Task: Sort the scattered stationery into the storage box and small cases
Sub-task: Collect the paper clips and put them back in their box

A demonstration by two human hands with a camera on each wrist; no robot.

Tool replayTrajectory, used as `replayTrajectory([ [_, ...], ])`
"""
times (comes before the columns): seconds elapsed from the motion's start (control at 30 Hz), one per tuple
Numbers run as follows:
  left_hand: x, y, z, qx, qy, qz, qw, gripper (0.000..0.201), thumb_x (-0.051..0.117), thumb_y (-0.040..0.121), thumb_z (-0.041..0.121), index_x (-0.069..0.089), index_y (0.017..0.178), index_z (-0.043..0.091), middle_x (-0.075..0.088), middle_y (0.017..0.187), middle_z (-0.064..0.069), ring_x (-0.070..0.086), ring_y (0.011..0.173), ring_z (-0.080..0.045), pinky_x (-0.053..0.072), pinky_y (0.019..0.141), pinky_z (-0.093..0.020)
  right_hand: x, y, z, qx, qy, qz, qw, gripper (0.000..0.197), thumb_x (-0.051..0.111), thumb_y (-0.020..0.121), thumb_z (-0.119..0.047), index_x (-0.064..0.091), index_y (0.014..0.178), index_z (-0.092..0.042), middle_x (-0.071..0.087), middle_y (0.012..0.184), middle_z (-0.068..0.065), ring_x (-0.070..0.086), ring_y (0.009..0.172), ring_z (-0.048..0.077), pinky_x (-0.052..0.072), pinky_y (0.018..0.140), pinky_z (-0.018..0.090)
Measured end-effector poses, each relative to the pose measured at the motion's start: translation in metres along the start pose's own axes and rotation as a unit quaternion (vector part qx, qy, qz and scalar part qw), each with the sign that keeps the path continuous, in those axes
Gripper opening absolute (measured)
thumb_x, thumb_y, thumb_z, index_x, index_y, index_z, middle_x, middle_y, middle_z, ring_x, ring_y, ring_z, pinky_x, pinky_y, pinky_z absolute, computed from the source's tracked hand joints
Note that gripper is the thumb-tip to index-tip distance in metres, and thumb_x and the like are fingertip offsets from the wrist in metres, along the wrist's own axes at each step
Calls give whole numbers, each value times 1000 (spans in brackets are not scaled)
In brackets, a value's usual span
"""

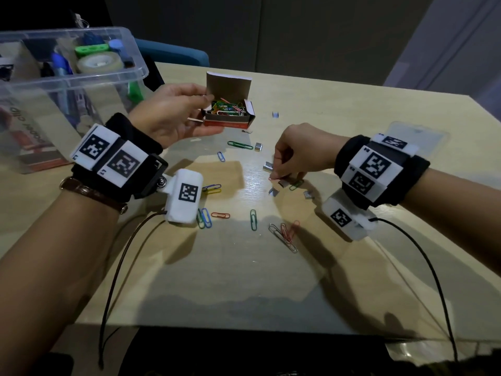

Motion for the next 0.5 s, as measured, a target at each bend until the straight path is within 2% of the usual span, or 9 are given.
replayTrajectory([
  [0.13,-11,-3,12,19,-4,11,1000,17,48,99,8,60,88,13,67,98,-9,73,75,-15,60,60,-26,3,-1,-3,-21,13,6,1000,14,76,84,-20,73,82,-6,72,72,-2,64,58,2,57,64,19],
  [0.23,-16,-6,20,35,-2,14,999,19,47,100,10,63,90,15,68,96,-7,73,76,-14,59,61,-24,5,-4,-5,-48,12,8,999,6,73,86,-19,73,82,-14,75,83,-2,63,66,-1,51,68,13],
  [0.37,-17,-9,24,40,2,15,999,20,47,100,10,63,91,16,68,93,-4,73,72,-11,59,60,-23,6,-4,-5,-50,-6,-8,999,15,71,88,-24,73,91,-10,73,82,-4,65,74,7,53,79,24],
  [0.5,-16,-11,24,35,3,9,999,18,47,99,11,62,92,16,67,95,-5,73,72,-11,59,60,-24,3,-4,2,-34,33,-30,998,16,76,82,-28,73,86,-13,74,78,-1,71,73,13,58,78,28],
])
Point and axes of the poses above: each hand's wrist, its own y-axis towards the middle knuckle, its own x-axis out of the palm, z = x × y, the point moved 9 cm from there along y, towards the middle knuckle
